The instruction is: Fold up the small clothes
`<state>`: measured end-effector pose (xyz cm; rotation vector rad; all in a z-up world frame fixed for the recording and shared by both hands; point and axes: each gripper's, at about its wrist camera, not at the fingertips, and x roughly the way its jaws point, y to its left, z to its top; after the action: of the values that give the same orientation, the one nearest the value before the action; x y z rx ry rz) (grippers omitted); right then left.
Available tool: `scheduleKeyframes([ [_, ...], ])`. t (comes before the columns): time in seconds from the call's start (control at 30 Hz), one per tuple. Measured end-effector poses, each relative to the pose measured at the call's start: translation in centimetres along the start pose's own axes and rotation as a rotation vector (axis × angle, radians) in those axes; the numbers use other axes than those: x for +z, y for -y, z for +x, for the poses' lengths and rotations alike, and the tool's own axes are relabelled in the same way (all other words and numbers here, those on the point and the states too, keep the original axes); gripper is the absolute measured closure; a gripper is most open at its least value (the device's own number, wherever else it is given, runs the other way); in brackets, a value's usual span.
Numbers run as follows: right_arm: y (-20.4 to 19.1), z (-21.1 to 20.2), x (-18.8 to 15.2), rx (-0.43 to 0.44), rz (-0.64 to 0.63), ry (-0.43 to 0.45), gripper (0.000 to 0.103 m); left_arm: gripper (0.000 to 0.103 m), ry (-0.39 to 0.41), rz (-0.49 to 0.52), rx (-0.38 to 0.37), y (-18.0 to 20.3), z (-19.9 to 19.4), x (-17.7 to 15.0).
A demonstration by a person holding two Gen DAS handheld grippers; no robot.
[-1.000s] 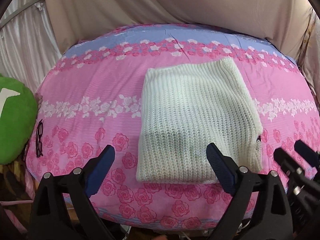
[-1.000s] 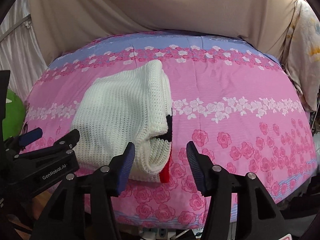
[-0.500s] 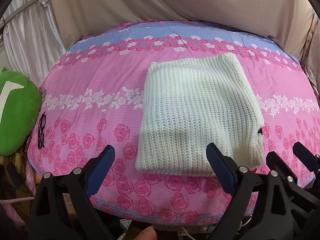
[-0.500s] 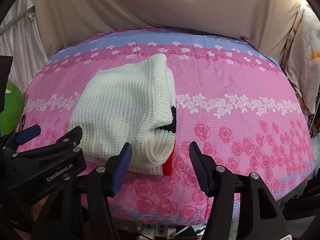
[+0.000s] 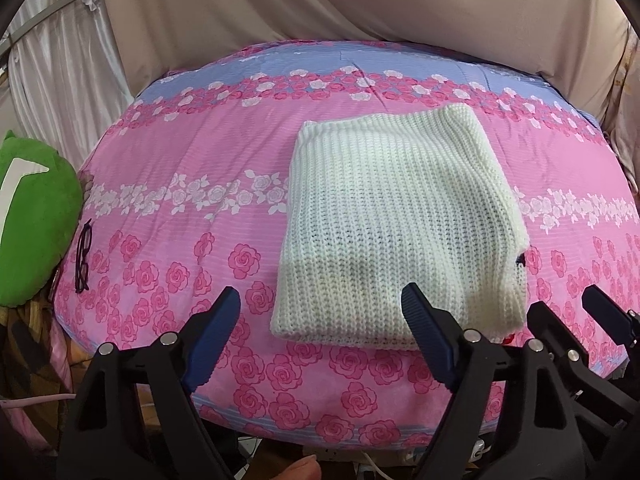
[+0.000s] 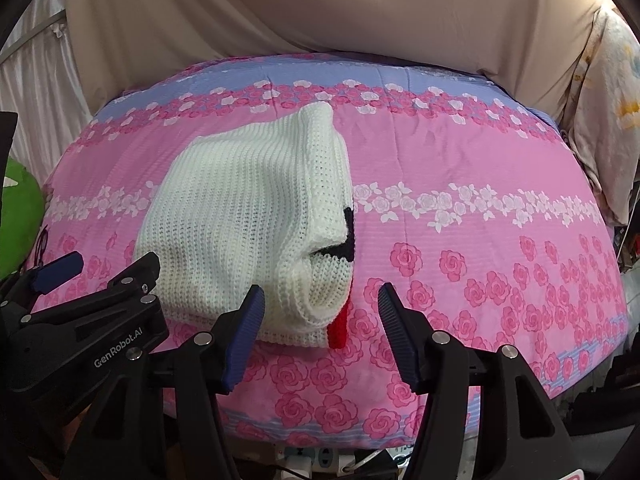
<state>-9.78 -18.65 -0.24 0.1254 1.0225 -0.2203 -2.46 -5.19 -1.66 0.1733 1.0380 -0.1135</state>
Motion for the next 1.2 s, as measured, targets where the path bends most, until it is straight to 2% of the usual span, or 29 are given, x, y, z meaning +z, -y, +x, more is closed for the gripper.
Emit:
scheduleKeyframes([
  [0.57, -0.04, 0.16, -0.17, -0.002, 0.004, -0.005, 0.045, 0.023, -0.009, 0.003, 0.007, 0.11, 0.22, 0.05],
  [1.2, -0.23, 0.74, 0.24, -0.011, 0.002, -0.016, 0.05, 0.023, -0.019, 0.013, 0.01, 0.46, 1.02, 0.46],
])
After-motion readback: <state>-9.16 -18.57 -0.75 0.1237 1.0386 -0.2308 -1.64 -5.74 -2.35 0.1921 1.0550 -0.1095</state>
